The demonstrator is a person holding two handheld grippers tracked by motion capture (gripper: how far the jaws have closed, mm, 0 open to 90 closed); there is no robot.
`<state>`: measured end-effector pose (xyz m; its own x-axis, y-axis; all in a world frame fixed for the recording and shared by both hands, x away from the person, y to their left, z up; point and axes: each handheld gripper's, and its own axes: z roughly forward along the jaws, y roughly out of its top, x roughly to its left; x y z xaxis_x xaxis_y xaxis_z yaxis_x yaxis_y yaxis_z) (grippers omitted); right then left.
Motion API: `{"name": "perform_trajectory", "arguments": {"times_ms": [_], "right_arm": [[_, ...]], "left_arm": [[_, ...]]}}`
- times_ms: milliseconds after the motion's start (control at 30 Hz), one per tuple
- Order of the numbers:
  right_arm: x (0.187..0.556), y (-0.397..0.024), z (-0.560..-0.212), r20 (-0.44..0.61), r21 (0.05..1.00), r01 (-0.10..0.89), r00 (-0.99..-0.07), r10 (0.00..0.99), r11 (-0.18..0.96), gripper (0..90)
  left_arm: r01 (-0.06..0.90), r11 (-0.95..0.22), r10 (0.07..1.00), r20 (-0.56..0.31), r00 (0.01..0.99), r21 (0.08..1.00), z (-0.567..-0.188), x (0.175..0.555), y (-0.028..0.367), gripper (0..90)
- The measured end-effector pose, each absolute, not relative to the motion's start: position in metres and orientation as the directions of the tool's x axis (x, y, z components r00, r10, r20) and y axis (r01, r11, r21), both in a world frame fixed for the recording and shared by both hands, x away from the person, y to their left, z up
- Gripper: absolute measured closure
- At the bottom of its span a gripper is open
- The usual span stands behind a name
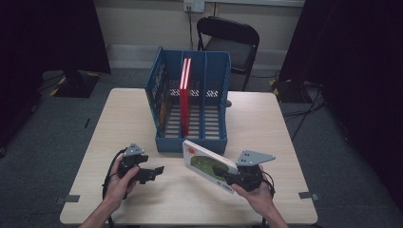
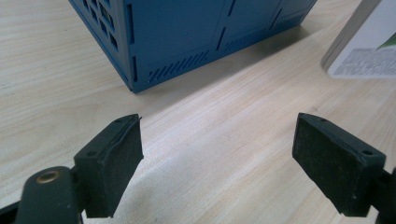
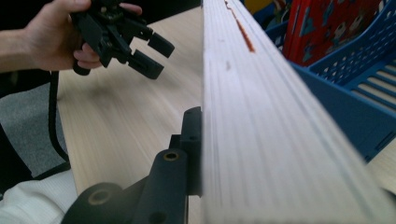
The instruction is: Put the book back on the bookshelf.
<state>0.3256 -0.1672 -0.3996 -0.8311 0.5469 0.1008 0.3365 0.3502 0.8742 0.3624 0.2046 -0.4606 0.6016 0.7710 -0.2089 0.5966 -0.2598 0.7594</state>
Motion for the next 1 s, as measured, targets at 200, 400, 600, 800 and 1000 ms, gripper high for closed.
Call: {"name": "perform_trajectory", "arguments": {"times_ms": [200, 400, 600, 800, 1000], "right_arm": [[0.323, -0.173, -0.389, 0.088, 0.898, 0.307, -0.829, 0.553, 0.317, 76.1], [0.327, -0.181, -0.379, 0.082, 0.904, 0.310, -0.803, 0.591, 0.295, 76.1], [0.330, -0.189, -0.372, 0.073, 0.914, 0.306, -0.772, 0.631, 0.268, 76.1], [0.334, -0.192, -0.363, 0.056, 0.920, 0.298, -0.743, 0.667, 0.254, 76.1], [0.344, -0.189, -0.357, 0.038, 0.915, 0.308, -0.707, 0.707, 0.259, 76.1]], "left_arm": [[0.595, -0.269, 0.772, -0.200, 0.603, 0.757, -0.460, 0.362, 0.204, 16.1], [0.593, -0.274, 0.772, -0.194, 0.606, 0.757, -0.461, 0.362, 0.204, 16.1], [0.593, -0.276, 0.773, -0.192, 0.604, 0.757, -0.461, 0.363, 0.203, 16.1], [0.600, -0.275, 0.779, -0.191, 0.597, 0.752, -0.462, 0.363, 0.204, 16.3], [0.602, -0.270, 0.782, -0.194, 0.592, 0.751, -0.462, 0.363, 0.203, 16.4]]}}
